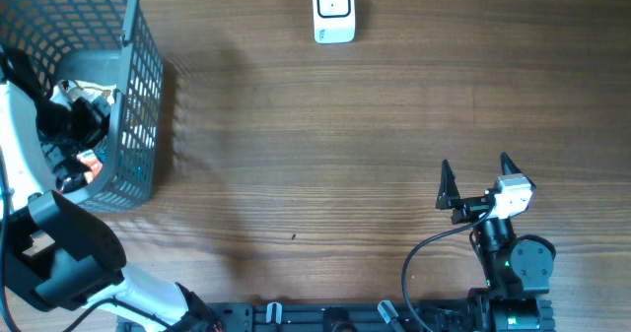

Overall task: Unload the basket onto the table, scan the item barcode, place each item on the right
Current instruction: 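Reach the left gripper into the basket and grasp the blue mouthwash bottle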

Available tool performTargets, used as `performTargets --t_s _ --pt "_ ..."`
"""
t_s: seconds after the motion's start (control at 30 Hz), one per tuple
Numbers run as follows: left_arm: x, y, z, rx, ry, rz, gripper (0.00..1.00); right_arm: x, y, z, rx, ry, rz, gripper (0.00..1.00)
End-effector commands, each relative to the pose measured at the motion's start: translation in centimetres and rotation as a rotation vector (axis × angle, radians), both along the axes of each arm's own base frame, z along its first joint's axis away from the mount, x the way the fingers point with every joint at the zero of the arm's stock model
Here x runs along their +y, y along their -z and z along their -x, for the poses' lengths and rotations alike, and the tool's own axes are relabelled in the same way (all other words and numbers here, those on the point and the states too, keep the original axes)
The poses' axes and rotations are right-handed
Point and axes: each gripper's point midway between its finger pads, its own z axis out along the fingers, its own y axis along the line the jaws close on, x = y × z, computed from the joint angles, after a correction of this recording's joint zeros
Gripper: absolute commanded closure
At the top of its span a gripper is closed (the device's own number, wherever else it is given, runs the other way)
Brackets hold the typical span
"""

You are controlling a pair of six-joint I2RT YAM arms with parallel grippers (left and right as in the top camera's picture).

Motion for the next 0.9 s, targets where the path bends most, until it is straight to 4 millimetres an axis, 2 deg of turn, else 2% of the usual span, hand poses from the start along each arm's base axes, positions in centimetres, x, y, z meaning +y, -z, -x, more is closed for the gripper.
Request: performTargets --t_s 0.0,0.03,0.07,0.1,0.3,0.47,0.53,0.67,0.77,0.83,0.87 --pt "-1.2 0.0 -0.8 -0.035 0.015 0.053 0.13 -0.1 -0.2 0.0 -0.008 0.007 -0.004 0.0" --pt "-1.4 0.1 -0.7 -0.029 0.021 0.055 0.19 -0.1 -0.2 0.0 -0.008 0.007 -0.004 0.0" --pt "-1.4 0.2 -0.7 -0.028 0.022 0.056 0.32 -0.1 -0.2 0.0 -0.008 0.007 -0.005 0.0" --pt "-1.4 0.2 -0.7 -0.028 0.022 0.055 0.37 -0.1 -0.2 0.0 -0.008 0.007 -0.004 0.0" --pt "-1.2 0.2 -0.7 -0.028 0.022 0.047 0.48 -0.1 -0.2 0.0 -0.008 0.007 -0.004 0.0" --pt "-0.8 0.2 -1.3 -0.051 0.019 0.034 0.52 -0.1 -0.2 0.0 -0.008 0.007 -0.005 0.0" --pt "-0.7 0.2 -1.4 -0.057 0.019 0.03 0.63 -0.1 -0.2 0.0 -0.008 0.007 -0.004 0.0" --pt "-0.5 -0.1 -1.7 -0.072 0.016 0.022 0.68 -0.1 -0.2 0.0 -0.008 0.007 -0.004 0.0" --pt "-0.2 -1.5 -2.3 -0.101 0.016 0.006 0.77 -0.1 -0.2 0.0 -0.008 0.007 -0.004 0.0" --pt "0.0 -2.9 -2.7 -0.123 0.017 -0.007 0.77 -0.1 -0.2 0.0 -0.008 0.007 -0.005 0.0" --pt "0.2 -4.6 -3.0 -0.147 0.017 -0.02 0.77 -0.1 -0.2 0.0 -0.008 0.007 -0.005 0.0"
